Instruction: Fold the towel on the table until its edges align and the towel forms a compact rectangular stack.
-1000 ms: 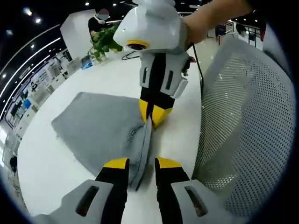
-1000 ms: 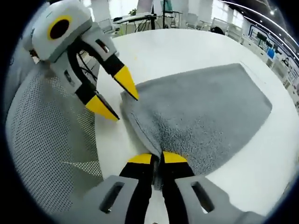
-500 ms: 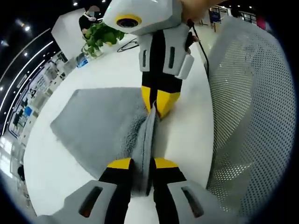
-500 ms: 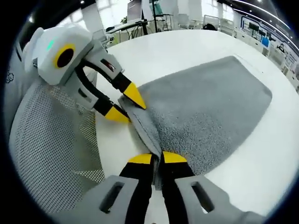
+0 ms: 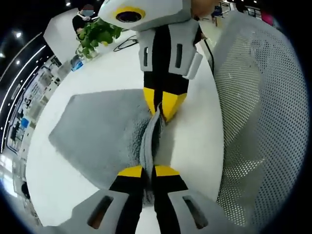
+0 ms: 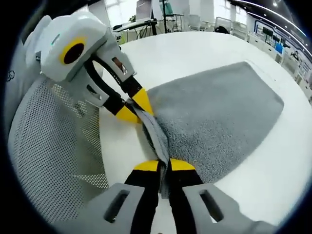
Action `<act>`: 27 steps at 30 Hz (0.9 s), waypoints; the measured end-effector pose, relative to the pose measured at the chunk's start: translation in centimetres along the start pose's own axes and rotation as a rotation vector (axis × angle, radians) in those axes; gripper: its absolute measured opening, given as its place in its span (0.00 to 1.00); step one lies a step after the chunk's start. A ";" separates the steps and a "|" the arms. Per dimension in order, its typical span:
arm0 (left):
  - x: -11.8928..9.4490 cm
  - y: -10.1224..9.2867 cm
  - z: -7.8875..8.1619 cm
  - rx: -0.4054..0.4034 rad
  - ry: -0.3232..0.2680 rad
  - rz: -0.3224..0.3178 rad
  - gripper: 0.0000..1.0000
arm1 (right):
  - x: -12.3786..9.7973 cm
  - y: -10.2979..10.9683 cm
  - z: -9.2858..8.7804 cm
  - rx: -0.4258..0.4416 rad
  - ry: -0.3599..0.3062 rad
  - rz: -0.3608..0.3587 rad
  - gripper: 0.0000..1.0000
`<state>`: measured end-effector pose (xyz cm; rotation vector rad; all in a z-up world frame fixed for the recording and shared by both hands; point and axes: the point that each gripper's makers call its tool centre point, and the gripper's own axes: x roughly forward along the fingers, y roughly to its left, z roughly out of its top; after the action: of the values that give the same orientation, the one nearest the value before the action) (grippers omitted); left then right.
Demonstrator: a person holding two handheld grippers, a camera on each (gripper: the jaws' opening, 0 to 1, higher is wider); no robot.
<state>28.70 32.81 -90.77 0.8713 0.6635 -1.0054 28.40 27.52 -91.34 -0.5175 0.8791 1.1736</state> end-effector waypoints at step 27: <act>-0.3 0.2 0.1 0.010 -0.031 0.001 0.06 | -0.5 0.4 -0.2 -0.136 0.048 -0.006 0.08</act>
<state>28.80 32.95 -90.43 0.8633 0.6323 -1.0203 27.89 27.16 -91.01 -0.6610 0.8419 1.2259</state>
